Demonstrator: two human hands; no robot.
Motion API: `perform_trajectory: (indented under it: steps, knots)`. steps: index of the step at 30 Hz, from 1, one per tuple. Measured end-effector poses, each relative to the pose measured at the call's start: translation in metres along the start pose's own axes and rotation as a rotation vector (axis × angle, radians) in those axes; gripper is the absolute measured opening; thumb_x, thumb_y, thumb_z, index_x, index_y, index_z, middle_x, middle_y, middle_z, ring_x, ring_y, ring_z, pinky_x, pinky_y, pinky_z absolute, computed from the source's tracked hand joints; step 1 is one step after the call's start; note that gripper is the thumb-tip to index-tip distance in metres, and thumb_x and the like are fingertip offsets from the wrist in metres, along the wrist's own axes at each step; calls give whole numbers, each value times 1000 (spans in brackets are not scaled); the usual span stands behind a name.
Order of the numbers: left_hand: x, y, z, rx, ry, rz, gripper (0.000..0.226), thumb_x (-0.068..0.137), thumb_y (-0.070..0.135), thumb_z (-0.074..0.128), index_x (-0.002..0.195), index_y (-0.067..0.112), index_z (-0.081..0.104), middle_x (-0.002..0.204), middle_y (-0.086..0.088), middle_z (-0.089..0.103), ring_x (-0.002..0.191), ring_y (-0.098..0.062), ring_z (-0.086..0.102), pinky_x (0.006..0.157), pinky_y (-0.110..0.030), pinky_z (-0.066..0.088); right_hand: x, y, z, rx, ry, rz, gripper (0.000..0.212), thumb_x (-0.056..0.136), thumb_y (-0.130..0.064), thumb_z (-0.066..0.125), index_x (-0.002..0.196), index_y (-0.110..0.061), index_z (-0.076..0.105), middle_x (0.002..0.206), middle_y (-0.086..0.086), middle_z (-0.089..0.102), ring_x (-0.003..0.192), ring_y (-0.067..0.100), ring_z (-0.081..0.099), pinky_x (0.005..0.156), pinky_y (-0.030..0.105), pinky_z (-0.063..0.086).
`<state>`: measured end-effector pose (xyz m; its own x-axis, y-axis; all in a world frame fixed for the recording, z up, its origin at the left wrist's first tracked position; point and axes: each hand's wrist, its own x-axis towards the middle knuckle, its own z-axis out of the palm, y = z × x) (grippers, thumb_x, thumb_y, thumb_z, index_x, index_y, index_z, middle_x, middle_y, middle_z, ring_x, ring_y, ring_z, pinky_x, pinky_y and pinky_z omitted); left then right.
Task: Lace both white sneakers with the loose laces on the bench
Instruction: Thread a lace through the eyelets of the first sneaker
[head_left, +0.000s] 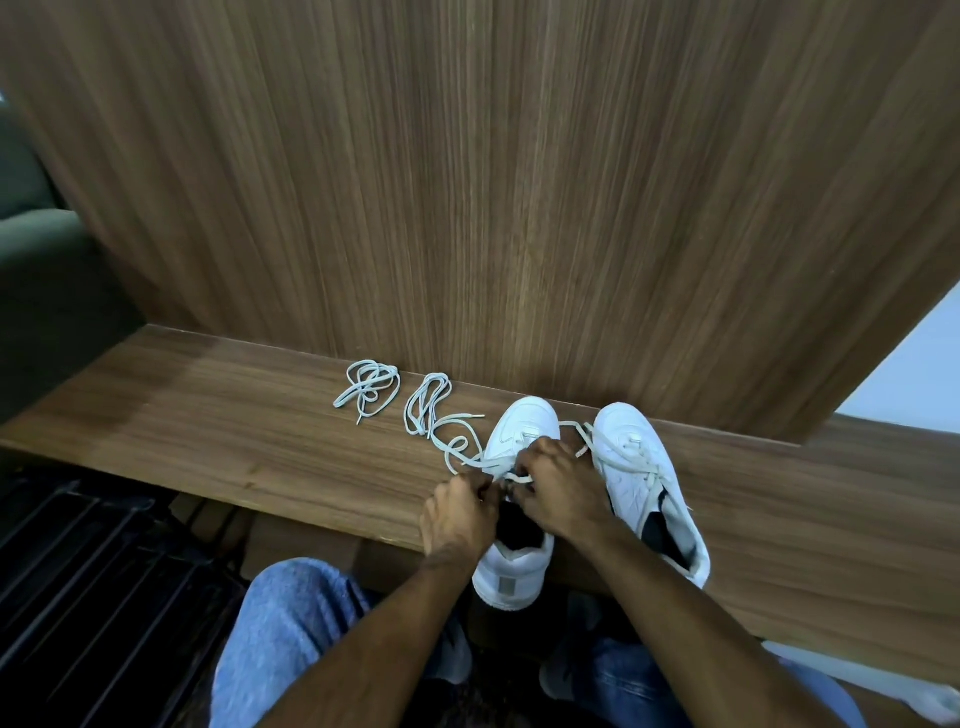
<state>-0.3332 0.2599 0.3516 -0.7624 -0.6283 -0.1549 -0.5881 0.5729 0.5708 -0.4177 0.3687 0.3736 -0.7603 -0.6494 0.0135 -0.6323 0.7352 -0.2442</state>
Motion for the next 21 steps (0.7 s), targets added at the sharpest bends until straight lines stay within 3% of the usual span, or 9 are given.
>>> perform_trajectory:
  steps: [2, 4, 6, 8, 10, 12, 15, 18, 21]
  knots:
    - [-1, 1, -1, 0, -5, -7, 39, 91, 57, 47, 109, 28, 66, 110, -15, 64, 107, -38, 57, 85, -38, 45, 2, 0, 6, -13, -35, -41, 30, 93, -36, 49, 115, -21, 63, 123, 1, 50, 124, 20, 43, 90, 39, 48]
    - [-2, 1, -2, -1, -6, -16, 42, 91, 59, 46, 108, 27, 66, 109, -15, 64, 107, -38, 57, 85, -38, 45, 3, 2, 8, 189, 11, -40, 24, 93, -30, 52, 106, -20, 70, 118, 0, 57, 117, 20, 50, 91, 36, 46]
    - [-1, -2, 1, -7, -10, -33, 45, 90, 61, 46, 105, 24, 66, 108, -14, 64, 106, -37, 58, 86, -39, 45, 1, 2, 4, 541, 98, 106, 16, 91, -21, 59, 88, -19, 75, 105, 0, 64, 102, 17, 59, 90, 37, 47]
    - [1, -3, 5, -7, -20, -60, 48, 89, 62, 46, 104, 21, 66, 109, -14, 64, 106, -36, 57, 87, -40, 46, -1, 5, -9, 962, 284, 326, 22, 88, -9, 60, 73, -20, 72, 95, 0, 67, 92, 14, 62, 93, 40, 48]
    - [1, -3, 6, -7, -18, -70, 50, 89, 63, 45, 105, 20, 66, 110, -14, 63, 107, -35, 57, 89, -40, 46, -3, 12, -21, 1140, 488, 476, 22, 85, -4, 56, 72, -16, 70, 94, 2, 69, 93, 17, 63, 93, 40, 48]
    - [-1, -1, 5, -14, -8, -63, 48, 90, 61, 46, 106, 21, 67, 110, -14, 63, 107, -35, 58, 88, -39, 45, -6, 17, -26, 952, 537, 492, 16, 87, -9, 55, 90, -17, 68, 107, -2, 65, 97, 17, 61, 89, 35, 48]
    - [-3, 2, 2, -29, -6, -66, 45, 92, 58, 48, 110, 21, 67, 113, -15, 62, 110, -36, 56, 88, -37, 42, -10, 17, -21, 538, 400, 236, 32, 85, -18, 60, 117, -21, 59, 122, -5, 53, 106, 15, 54, 85, 32, 46]
    - [-3, 1, 4, -17, -11, -77, 45, 91, 59, 47, 111, 23, 66, 113, -14, 63, 109, -36, 56, 88, -38, 43, -11, 6, -8, 91, 170, -34, 37, 84, -31, 60, 119, -21, 62, 130, 1, 52, 123, 21, 46, 97, 35, 42]
    - [-1, -2, 5, 13, -18, -70, 42, 91, 56, 45, 109, 24, 65, 112, -12, 64, 107, -35, 57, 88, -39, 44, -8, -2, 7, -162, 87, -87, 30, 90, -34, 50, 115, -22, 64, 126, 0, 54, 124, 22, 46, 103, 38, 37]
